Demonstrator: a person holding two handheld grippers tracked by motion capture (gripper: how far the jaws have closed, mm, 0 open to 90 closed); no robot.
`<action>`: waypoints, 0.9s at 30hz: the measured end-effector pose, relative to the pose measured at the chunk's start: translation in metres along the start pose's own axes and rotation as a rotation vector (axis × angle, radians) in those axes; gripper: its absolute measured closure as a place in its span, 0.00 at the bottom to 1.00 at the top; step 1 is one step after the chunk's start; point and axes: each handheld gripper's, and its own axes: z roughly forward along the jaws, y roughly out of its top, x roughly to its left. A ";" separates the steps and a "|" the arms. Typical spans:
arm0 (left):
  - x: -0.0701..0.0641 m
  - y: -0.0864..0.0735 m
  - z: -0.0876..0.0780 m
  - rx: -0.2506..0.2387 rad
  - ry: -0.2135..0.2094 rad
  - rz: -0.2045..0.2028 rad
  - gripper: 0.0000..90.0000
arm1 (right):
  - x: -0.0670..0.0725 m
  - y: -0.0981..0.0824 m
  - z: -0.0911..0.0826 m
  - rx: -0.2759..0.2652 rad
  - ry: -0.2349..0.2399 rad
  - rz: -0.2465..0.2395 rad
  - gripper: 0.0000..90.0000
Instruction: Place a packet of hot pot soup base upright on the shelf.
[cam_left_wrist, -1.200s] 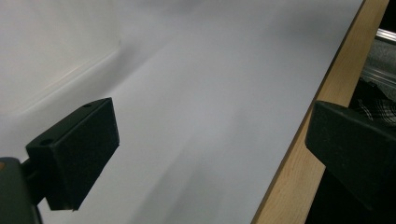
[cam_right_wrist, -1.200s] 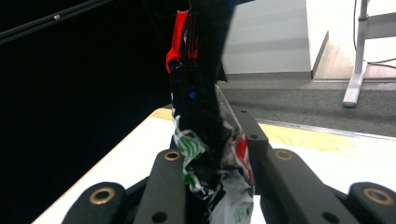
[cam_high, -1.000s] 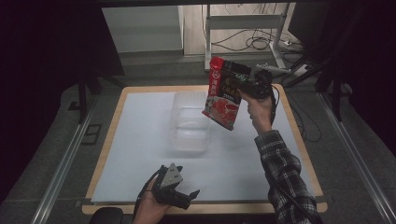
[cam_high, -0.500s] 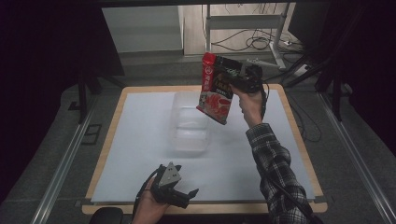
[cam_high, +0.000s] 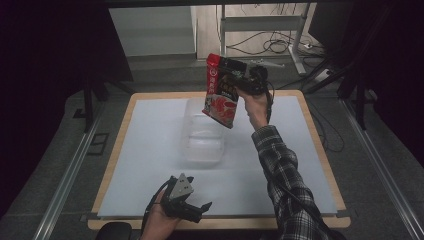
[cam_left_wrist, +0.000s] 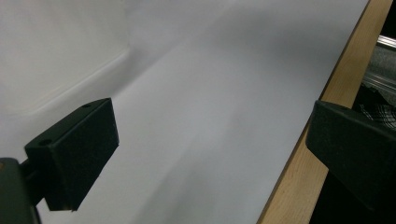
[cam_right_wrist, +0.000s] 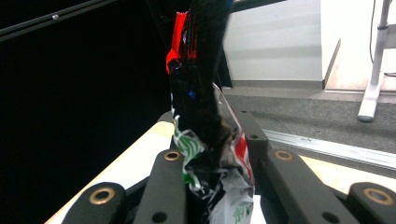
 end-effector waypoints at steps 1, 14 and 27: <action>0.000 0.000 0.000 0.000 0.000 0.000 0.03 | 0.000 0.000 0.003 0.000 0.002 0.003 0.85; 0.000 0.000 0.000 0.007 0.000 0.006 0.03 | 0.007 -0.009 0.036 -0.005 0.025 -0.038 0.85; 0.000 -0.001 0.001 0.019 -0.004 0.014 0.03 | 0.013 -0.029 0.056 0.011 0.045 -0.087 0.85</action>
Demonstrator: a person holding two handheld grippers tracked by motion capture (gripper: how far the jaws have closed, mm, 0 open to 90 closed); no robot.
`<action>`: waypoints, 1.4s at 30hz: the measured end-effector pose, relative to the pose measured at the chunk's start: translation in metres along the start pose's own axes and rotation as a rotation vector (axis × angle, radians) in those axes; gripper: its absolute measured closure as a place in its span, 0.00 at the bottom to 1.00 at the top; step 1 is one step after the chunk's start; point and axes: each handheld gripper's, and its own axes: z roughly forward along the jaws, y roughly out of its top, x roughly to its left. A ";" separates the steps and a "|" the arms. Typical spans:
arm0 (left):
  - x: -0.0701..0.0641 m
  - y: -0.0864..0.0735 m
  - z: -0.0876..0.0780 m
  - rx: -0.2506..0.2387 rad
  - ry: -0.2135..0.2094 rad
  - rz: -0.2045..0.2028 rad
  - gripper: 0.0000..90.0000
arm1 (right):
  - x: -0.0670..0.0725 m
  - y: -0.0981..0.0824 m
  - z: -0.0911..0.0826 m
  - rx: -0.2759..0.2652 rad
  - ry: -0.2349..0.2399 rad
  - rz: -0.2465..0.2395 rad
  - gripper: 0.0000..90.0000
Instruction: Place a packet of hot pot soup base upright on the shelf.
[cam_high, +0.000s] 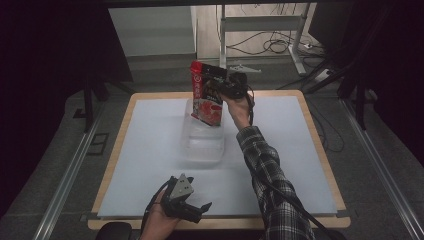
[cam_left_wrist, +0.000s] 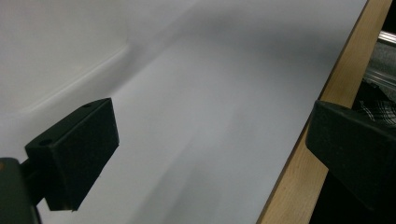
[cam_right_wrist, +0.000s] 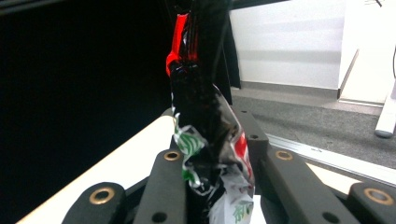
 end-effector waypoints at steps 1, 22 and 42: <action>0.000 0.000 0.000 0.000 -0.001 0.000 0.03 | 0.001 -0.002 0.001 0.004 0.001 -0.001 0.85; 0.000 -0.001 0.004 -0.003 -0.013 -0.020 0.02 | -0.010 -0.028 -0.007 0.051 0.008 0.038 0.77; 0.001 -0.002 0.006 -0.026 -0.036 -0.037 0.02 | -0.003 -0.017 -0.020 0.090 0.001 -0.039 0.48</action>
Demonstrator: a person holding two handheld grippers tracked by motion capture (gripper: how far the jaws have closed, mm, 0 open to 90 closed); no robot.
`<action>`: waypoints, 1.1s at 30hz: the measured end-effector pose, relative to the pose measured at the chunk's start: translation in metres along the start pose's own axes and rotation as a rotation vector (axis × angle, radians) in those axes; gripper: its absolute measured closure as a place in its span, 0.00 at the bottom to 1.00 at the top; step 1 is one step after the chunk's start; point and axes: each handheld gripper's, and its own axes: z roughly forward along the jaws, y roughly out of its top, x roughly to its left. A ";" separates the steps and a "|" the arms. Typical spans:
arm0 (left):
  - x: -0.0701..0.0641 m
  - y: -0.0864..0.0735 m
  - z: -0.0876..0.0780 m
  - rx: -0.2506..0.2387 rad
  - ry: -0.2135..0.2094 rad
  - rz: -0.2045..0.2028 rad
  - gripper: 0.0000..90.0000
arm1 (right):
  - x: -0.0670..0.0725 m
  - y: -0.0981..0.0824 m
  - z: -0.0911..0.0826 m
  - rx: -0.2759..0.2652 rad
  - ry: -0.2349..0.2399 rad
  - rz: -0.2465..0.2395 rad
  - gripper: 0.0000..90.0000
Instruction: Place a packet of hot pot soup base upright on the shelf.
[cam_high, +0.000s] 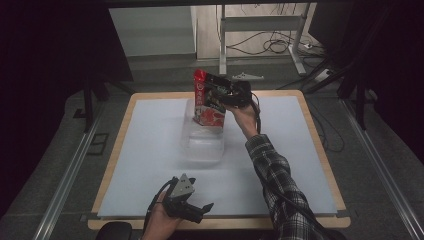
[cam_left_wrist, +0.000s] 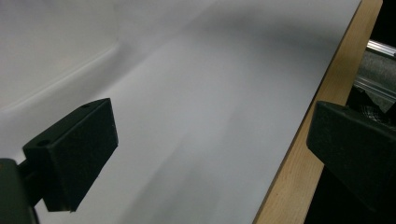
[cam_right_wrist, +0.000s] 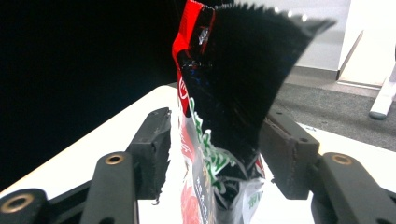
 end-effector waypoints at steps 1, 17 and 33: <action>0.000 0.000 0.000 -0.004 0.000 0.001 0.02 | 0.000 0.001 -0.001 0.003 0.004 -0.004 0.47; 0.006 -0.002 -0.004 -0.095 0.008 -0.012 0.04 | 0.002 0.005 -0.026 0.050 -0.021 -0.052 0.26; 0.006 -0.002 -0.009 -0.167 0.009 -0.014 0.03 | 0.003 -0.010 -0.042 0.099 0.013 -0.062 0.13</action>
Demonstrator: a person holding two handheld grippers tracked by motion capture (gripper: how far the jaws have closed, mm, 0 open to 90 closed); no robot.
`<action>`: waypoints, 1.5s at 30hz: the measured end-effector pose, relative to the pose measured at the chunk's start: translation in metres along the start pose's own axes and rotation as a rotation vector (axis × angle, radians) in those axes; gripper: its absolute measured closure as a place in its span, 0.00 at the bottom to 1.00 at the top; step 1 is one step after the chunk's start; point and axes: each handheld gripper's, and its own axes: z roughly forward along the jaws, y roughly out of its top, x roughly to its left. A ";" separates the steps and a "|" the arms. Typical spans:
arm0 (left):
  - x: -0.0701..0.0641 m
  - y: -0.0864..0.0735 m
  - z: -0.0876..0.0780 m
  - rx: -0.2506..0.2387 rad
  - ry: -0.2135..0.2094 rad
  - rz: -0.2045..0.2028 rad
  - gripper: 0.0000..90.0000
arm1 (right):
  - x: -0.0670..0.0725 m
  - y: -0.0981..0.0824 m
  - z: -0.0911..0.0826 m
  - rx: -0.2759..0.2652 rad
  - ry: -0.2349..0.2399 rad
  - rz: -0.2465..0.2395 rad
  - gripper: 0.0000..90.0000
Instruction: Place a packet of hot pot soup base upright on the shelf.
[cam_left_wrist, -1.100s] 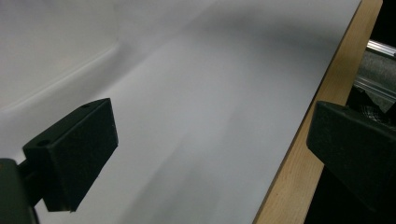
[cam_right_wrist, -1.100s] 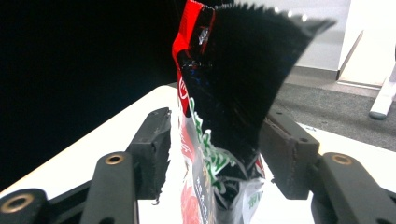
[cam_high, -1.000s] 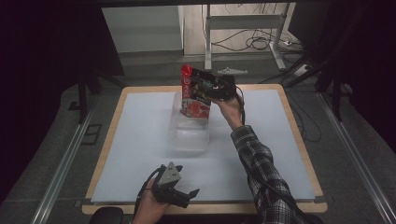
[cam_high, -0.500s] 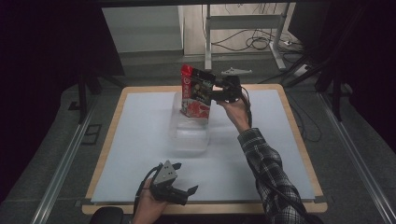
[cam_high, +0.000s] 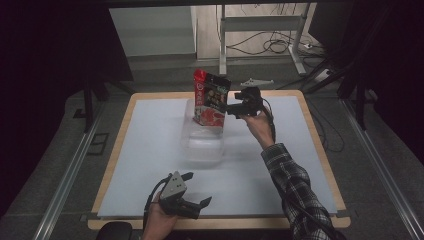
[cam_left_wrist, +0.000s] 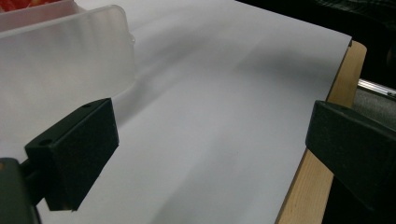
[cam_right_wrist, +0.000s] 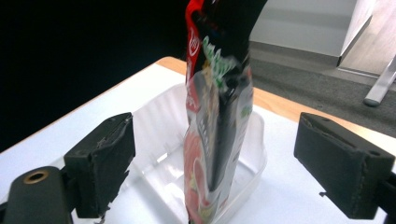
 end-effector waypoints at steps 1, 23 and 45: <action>0.000 0.000 0.000 0.001 -0.002 0.001 0.02 | 0.001 -0.001 -0.001 0.005 0.002 -0.003 0.13; 0.000 0.000 0.001 0.033 -0.011 -0.009 0.02 | 0.012 -0.020 -0.030 0.058 0.002 -0.049 0.07; 0.001 0.000 0.003 0.062 0.011 0.008 0.02 | 0.029 -0.051 -0.072 0.088 -0.011 -0.076 0.02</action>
